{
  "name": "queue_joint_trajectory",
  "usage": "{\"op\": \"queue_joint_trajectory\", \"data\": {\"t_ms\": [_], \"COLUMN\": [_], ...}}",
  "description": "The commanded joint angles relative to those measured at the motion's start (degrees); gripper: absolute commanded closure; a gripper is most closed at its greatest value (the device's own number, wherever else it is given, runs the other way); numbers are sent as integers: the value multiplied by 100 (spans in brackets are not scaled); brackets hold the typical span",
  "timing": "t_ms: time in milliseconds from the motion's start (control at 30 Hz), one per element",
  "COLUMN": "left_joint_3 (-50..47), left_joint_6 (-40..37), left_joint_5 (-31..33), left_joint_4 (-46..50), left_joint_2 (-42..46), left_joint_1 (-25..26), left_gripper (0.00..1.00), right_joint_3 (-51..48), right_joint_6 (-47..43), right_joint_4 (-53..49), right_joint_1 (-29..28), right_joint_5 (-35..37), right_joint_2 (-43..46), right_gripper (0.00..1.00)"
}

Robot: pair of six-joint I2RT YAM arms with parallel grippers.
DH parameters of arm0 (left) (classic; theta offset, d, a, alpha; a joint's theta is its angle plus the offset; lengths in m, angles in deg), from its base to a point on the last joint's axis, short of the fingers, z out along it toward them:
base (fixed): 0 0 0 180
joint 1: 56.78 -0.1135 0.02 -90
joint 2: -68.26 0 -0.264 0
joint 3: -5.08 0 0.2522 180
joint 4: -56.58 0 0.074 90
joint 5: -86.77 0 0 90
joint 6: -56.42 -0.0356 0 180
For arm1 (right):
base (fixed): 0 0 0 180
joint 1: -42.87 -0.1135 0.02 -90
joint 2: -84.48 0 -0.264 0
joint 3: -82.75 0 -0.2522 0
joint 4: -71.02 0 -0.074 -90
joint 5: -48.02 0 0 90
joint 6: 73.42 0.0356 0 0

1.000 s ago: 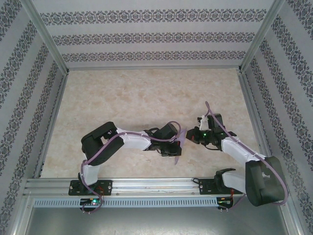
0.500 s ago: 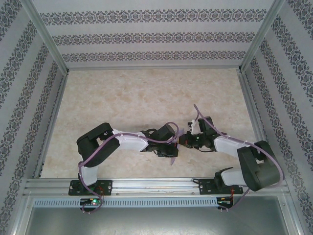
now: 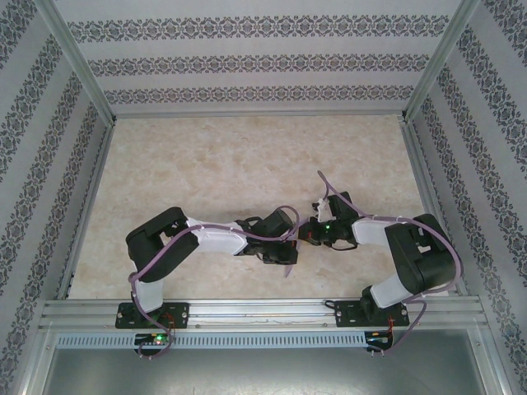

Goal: Fold a paper plane with a square sheet of paper (fold left side to right side)
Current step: Perform the fifth fold on the wing at the bottom-center of the table.

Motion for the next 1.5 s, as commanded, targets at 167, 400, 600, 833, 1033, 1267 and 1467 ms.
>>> {"op": "queue_joint_trajectory", "data": {"t_ms": [167,400,600,833,1033,1267,1467], "left_joint_3": [-546,-532,-519,-454,-416,-332,-336], "left_joint_6": [-153,-156,-156,-175,-216,-338,-326], "left_joint_5": [597,578,581,607,634,658,611], "left_joint_4": [1418,1339,1300,1258,1301,1435,1339], "left_joint_2": [-269,-291,-275,-237,-206,-246,-309], "left_joint_1": [33,32,33,33,33,33,34], "left_gripper": [98,98,98,98,98,98,98], "right_joint_3": [493,958,1232,1037,262,-489,-672], "right_joint_6": [-391,-560,-631,-639,-220,65,203], "right_joint_4": [-254,-446,-601,-1087,-1133,-1091,-998], "right_joint_1": [368,760,1029,1130,1122,1063,916], "right_joint_5": [403,401,334,237,-271,-858,-921], "right_joint_2": [-252,-630,-629,467,1416,2298,2453], "right_gripper": [100,100,100,100,100,100,100]}}
